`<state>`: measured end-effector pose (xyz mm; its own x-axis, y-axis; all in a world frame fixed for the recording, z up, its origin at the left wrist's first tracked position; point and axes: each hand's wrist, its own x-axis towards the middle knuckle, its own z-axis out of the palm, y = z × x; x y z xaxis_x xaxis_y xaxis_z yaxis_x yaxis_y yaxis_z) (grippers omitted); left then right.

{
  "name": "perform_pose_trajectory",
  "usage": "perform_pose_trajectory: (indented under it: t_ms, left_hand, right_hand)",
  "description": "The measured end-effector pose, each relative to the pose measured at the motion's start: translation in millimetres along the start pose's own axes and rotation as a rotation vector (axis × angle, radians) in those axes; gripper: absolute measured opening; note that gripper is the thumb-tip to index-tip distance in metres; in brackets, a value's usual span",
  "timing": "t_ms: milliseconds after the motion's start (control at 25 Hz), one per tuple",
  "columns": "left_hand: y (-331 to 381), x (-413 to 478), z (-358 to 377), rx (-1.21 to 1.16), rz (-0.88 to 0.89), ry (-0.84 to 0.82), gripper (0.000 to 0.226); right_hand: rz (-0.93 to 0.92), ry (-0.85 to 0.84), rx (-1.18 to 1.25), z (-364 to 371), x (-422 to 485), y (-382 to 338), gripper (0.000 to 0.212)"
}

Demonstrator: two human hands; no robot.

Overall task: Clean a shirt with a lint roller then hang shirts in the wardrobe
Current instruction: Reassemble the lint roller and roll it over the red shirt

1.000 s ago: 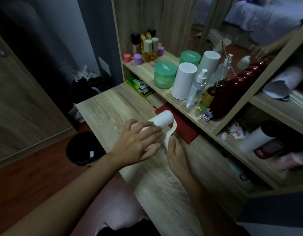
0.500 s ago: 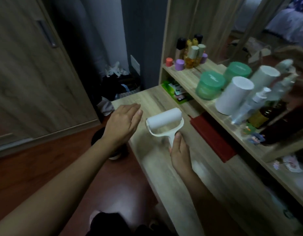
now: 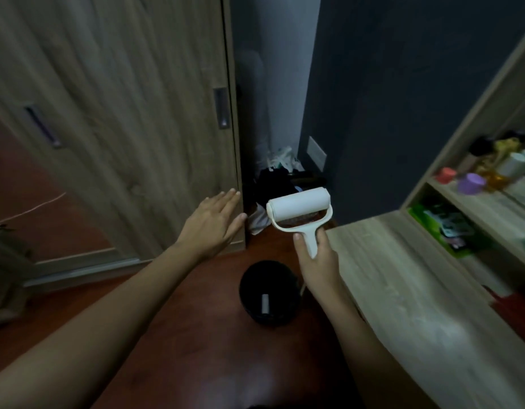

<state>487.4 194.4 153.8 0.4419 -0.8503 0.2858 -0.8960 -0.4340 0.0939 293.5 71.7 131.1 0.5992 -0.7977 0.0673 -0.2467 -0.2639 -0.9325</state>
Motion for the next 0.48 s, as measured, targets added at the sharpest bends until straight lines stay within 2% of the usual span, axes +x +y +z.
perform_pose_trajectory:
  t_ms: [200,480]
  left_hand:
    - [-77,35,4,0.056,0.01,-0.019,0.061]
    - [-167,145,46,0.17,0.116,-0.083,0.06]
  right_hand:
    - [-0.002,0.011,-0.025,51,48,-28,0.021]
    - [-0.037,0.028,-0.007,116,166,-38,0.005]
